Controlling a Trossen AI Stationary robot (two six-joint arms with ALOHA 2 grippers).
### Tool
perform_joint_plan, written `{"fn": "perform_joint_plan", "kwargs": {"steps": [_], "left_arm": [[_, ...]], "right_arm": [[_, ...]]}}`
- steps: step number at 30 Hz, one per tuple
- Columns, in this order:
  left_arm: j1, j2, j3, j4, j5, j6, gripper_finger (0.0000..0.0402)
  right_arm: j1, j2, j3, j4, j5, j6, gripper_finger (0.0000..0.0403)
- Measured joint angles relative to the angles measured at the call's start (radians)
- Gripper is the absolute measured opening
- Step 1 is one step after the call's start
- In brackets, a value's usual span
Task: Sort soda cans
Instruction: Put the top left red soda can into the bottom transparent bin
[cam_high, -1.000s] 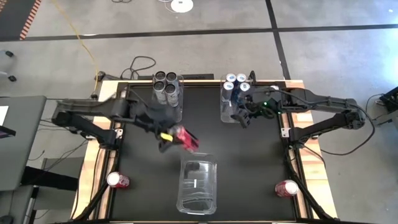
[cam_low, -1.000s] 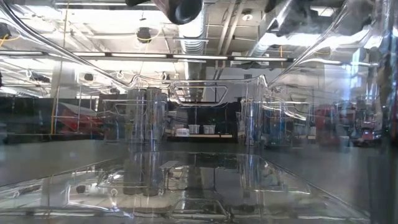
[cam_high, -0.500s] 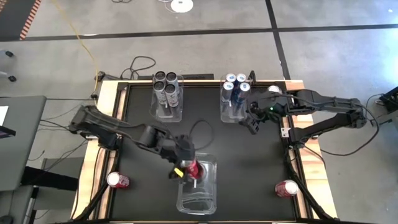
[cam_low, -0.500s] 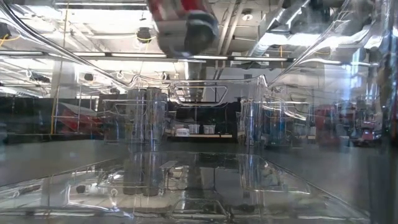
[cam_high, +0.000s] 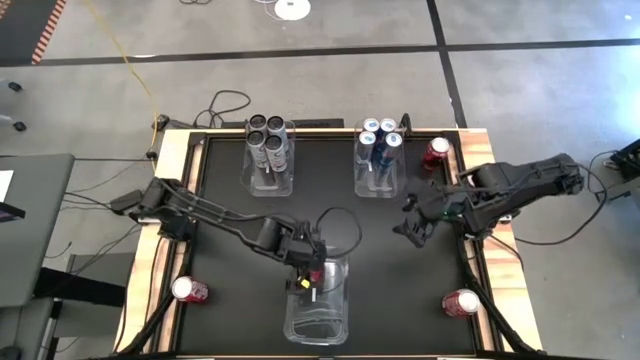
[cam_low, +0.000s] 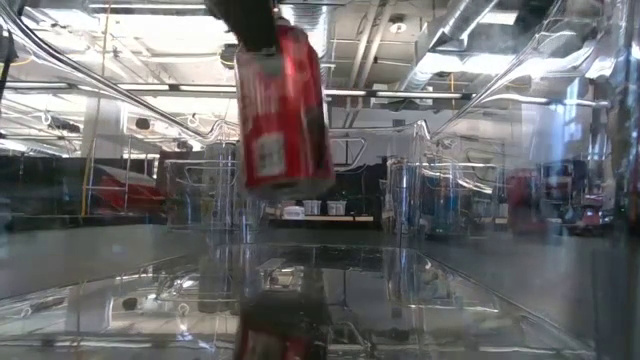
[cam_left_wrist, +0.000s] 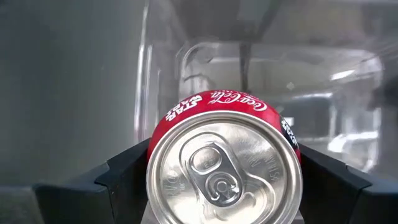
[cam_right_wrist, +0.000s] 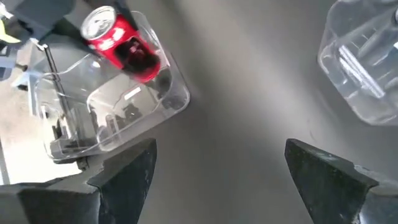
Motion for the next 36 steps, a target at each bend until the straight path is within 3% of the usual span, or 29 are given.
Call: {"fn": "perform_joint_plan", "kwargs": {"steps": [12,24,36], "left_arm": [[0.042,0.010,-0.003,-0.074,-0.148,0.003,0.0311],[0.096,0.010,-0.003,-0.084,-0.125,0.008,0.0323],[0.130,0.058,-0.009,-0.018,-0.072,-0.051,0.0332]], "right_arm": [[0.104,0.000,0.000,-0.001,0.074,0.121,0.0372],[0.106,0.000,-0.008,-0.004,0.078,0.139,0.0372],[0.168,0.001,-0.126,0.010,0.076,0.272,0.0372]]}}
